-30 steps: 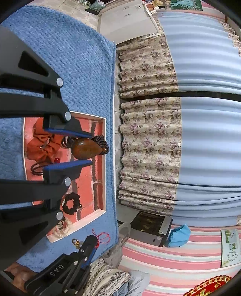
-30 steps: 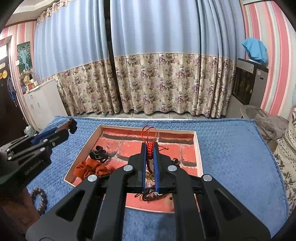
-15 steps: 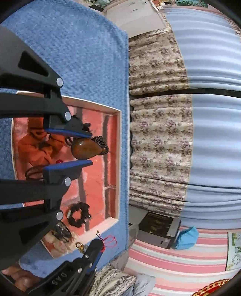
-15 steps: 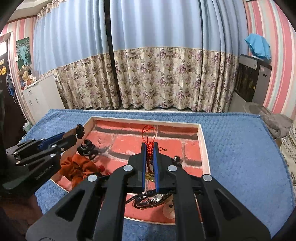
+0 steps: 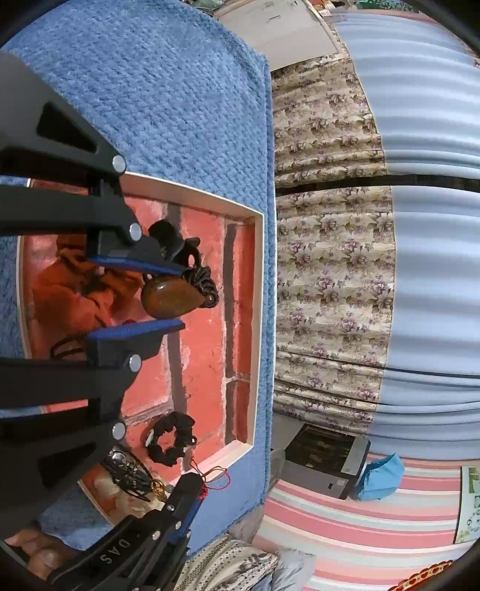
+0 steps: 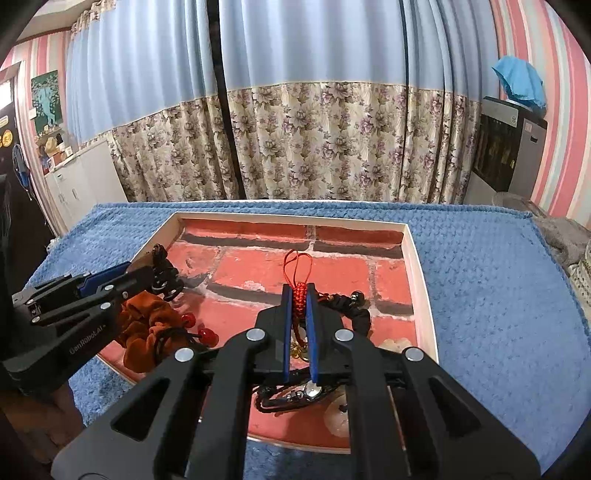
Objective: Organize jewelry
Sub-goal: 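Carry the pendant and charm over the tray and open both tools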
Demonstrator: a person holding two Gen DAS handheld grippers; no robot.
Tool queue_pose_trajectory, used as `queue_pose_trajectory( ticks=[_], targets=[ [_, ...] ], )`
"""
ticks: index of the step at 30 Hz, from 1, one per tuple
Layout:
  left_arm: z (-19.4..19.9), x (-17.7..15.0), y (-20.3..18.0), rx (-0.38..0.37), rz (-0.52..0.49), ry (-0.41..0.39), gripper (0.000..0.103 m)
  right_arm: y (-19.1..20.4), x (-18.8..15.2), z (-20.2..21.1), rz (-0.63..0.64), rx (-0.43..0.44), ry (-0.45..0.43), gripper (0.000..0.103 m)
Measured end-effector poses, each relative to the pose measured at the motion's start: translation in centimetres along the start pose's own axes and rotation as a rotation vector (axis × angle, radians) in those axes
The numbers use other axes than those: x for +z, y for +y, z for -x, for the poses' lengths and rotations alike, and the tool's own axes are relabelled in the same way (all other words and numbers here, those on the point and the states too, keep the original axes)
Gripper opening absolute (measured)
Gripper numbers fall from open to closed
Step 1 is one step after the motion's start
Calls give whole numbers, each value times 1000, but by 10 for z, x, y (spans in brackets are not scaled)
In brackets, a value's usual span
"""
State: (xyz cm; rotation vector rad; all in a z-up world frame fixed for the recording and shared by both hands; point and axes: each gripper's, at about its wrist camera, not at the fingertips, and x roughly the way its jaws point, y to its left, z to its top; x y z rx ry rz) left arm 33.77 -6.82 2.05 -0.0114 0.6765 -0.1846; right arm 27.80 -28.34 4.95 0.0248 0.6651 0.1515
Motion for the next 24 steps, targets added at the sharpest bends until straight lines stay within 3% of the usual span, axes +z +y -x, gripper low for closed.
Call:
queue_pose_trajectory(
  ticks=[24],
  targets=[
    [-28, -14, 1, 21, -7, 69, 24, -3, -10, -24, -12, 2, 76, 8]
  ],
)
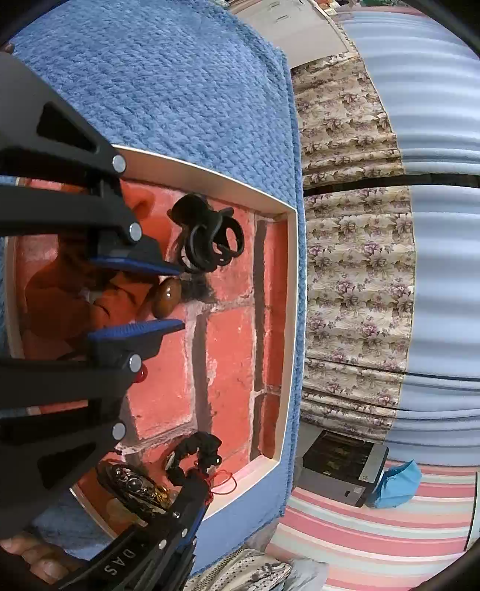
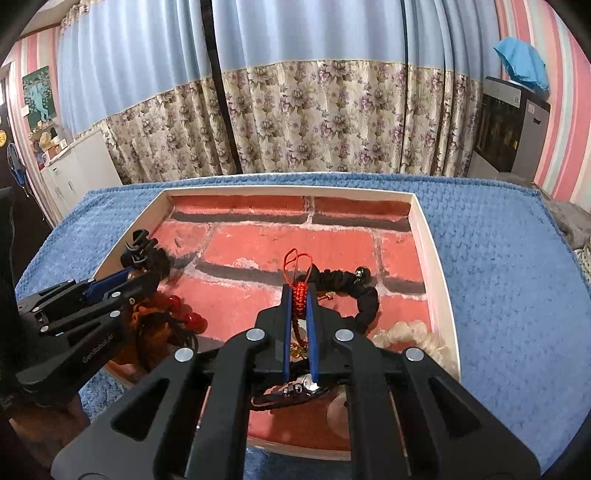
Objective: Organize jewelry
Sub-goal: 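Carry the pendant and charm over the tray and open both tools, then move both tools back toward the bead bracelet and the watch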
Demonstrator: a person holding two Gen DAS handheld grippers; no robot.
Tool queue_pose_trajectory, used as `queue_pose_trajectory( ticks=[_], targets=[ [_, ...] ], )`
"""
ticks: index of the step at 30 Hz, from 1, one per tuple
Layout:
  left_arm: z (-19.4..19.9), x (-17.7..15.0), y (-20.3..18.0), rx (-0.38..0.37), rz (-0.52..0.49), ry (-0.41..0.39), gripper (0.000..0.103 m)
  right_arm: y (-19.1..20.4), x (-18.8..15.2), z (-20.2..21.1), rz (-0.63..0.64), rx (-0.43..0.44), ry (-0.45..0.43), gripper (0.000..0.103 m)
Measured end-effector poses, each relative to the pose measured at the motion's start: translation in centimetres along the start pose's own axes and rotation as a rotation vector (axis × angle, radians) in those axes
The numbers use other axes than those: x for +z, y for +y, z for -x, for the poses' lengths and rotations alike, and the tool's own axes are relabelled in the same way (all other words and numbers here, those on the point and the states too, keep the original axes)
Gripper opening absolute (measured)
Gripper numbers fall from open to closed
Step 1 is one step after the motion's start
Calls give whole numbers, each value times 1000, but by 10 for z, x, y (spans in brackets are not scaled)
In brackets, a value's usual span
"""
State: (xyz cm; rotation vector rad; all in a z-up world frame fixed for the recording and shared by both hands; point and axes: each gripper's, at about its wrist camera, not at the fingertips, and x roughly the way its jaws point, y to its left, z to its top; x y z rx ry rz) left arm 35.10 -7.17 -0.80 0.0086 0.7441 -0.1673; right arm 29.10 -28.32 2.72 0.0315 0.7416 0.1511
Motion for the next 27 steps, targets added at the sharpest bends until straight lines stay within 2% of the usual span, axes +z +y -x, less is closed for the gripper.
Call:
queue_pose_trajectory(
  ticks=[12, 13, 14, 15, 17, 21, 23, 27],
  targets=[
    [0, -1, -3, 5, -4, 2, 26, -1, -2, -2, -6, -5, 15, 10],
    [0, -1, -3, 5, -4, 2, 26, -2, -2, -3, -5, -4, 16, 12],
    [0, -1, -3, 3, -3, 3, 28, -2, -2, -3, -6, -6, 14, 19],
    [1, 0, -3, 1, -1, 3, 35, -3, -2, -3, -9, -9, 10, 25],
    [4, 1, -3, -3, 6, -4, 45, -5, -1, -1, -28, -12, -10, 58],
    [11, 4, 0, -8, 17, -22, 49, -11, 3, 12, -72, 20, -48, 61],
    [17, 7, 3, -6, 30, -35, 50, -14, 9, 26, -85, 21, -81, 70],
    [40, 11, 14, 11, 47, -58, 50, -20, 17, 55, -96, 18, -121, 72]
  ],
)
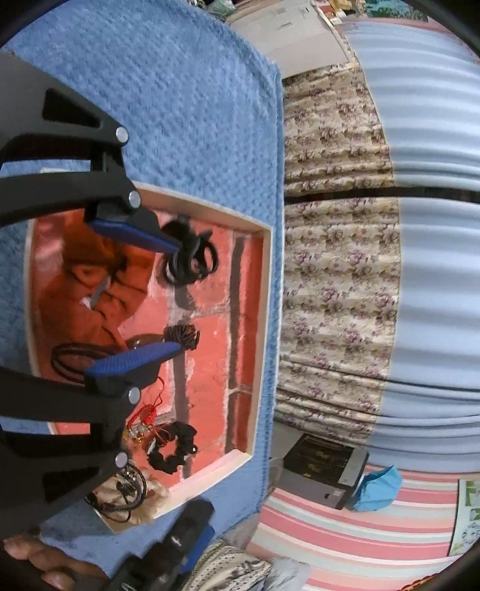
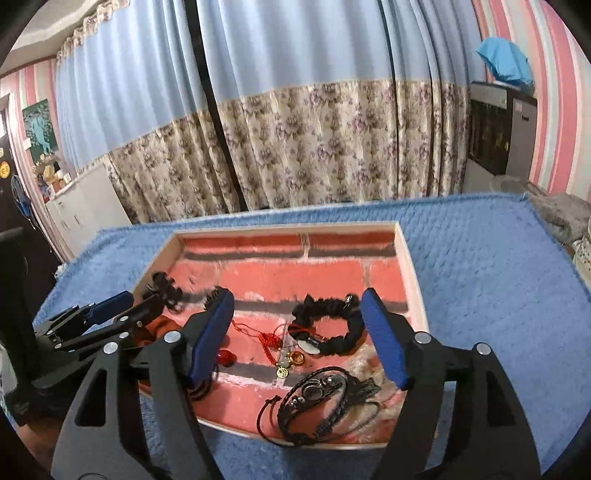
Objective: Organize jewelry
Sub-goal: 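Move both tools back toward the bead bracelet and the watch, then grasp the wooden bead bracelet with the left tool while the right tool grasps the white-strap watch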
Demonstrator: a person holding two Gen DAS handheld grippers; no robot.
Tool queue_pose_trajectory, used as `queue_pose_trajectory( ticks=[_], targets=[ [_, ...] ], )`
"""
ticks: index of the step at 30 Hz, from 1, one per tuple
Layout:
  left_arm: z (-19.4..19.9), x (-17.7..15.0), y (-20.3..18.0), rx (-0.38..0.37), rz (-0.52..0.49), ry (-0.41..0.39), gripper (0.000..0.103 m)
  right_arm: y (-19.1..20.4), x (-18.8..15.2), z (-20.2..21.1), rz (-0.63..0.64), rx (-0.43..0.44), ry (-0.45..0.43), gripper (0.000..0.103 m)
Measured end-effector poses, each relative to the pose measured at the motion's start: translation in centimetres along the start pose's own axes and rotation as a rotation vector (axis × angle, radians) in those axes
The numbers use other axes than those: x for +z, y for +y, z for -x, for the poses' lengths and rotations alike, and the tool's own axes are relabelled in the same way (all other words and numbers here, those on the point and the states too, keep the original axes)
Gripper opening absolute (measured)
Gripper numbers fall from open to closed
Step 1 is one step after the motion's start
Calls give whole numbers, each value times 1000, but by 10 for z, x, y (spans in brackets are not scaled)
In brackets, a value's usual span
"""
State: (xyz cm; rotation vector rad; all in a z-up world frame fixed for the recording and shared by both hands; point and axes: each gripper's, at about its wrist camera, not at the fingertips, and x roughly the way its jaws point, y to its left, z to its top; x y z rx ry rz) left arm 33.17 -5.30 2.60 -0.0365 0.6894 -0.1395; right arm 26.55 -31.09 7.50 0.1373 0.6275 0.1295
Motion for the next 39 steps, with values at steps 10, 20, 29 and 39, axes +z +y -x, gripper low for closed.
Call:
queue_pose_trajectory(
  ticks=[10, 20, 29, 39],
  targets=[
    [110, -63, 75, 129, 4, -43, 62, -29, -55, 106, 28, -20, -7, 86],
    [161, -166, 135, 206, 35, 59, 64, -62, -152, 129, 7, -124, 140, 85],
    [155, -156, 156, 209, 95, 85, 64, -67, -155, 101, 13, -161, 211, 50],
    [123, -151, 180, 245, 127, 176, 63, -65, -159, 91, 11, -151, 234, 34]
  ],
)
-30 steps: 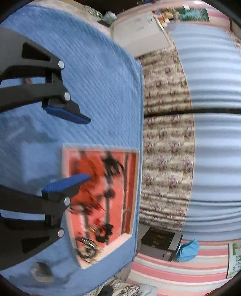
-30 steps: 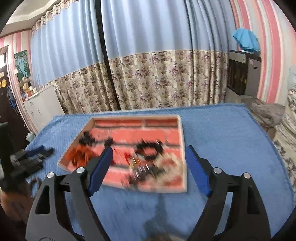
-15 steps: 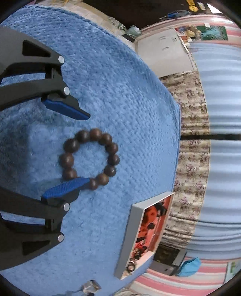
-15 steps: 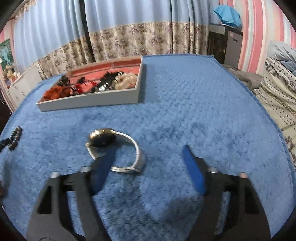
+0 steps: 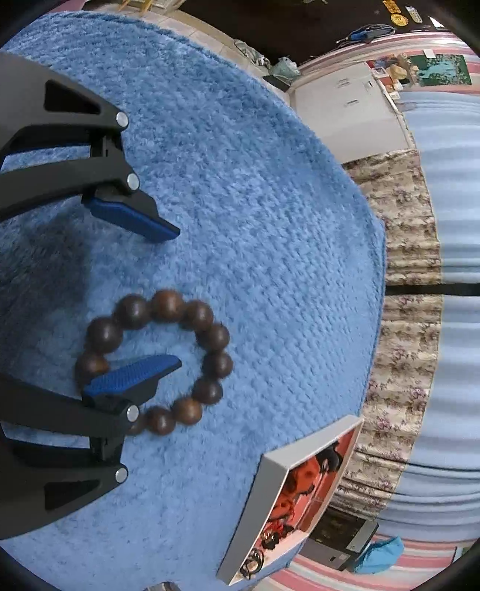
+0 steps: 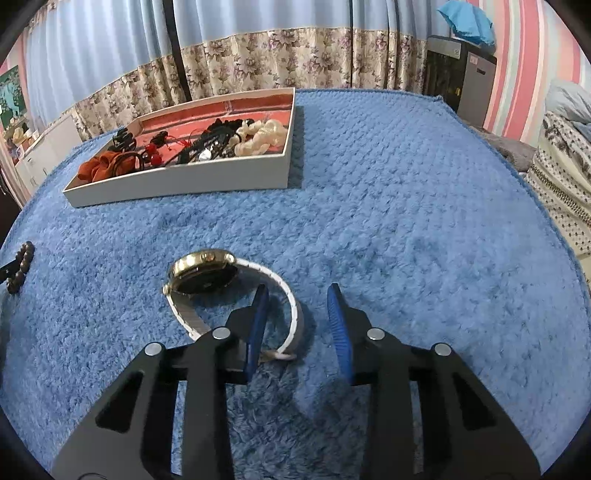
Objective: Organize jewelry
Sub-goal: 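Grasp the wooden bead bracelet with the left tool while the right tool grasps the white-strap watch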
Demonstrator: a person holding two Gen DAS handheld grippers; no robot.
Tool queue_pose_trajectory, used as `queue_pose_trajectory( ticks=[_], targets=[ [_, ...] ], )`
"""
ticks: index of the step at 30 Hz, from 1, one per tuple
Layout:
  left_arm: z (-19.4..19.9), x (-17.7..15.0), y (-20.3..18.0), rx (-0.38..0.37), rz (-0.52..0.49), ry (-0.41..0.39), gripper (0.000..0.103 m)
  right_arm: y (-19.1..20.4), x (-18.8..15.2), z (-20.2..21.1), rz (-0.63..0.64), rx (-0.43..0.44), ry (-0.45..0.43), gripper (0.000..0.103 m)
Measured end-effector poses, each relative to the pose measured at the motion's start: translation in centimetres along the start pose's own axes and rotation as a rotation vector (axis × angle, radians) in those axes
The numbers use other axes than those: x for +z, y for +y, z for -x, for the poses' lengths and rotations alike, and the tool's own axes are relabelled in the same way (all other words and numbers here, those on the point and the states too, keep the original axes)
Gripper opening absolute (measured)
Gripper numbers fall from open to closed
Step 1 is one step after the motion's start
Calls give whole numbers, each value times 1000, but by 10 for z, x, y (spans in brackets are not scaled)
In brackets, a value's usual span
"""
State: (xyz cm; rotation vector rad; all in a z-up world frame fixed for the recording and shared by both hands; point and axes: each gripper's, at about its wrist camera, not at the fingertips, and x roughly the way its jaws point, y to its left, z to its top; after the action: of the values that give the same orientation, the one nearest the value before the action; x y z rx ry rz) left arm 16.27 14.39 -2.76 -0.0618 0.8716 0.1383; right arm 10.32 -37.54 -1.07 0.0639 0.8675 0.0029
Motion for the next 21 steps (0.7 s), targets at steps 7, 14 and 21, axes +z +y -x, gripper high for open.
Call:
queue_pose_trajectory(
  ticks=[7, 14, 21],
  targets=[
    [-9, 0, -12, -7, -90, 12, 32, -1, -1, -1, -4, 14, 4, 34],
    [3, -3, -11, -29, -90, -52, 19, -2, -2, -1, 1, 10, 4, 34],
    [16, -5, -17, -38, -99, -98, 20, -1, -2, 2, 1, 18, -2, 34]
  ],
)
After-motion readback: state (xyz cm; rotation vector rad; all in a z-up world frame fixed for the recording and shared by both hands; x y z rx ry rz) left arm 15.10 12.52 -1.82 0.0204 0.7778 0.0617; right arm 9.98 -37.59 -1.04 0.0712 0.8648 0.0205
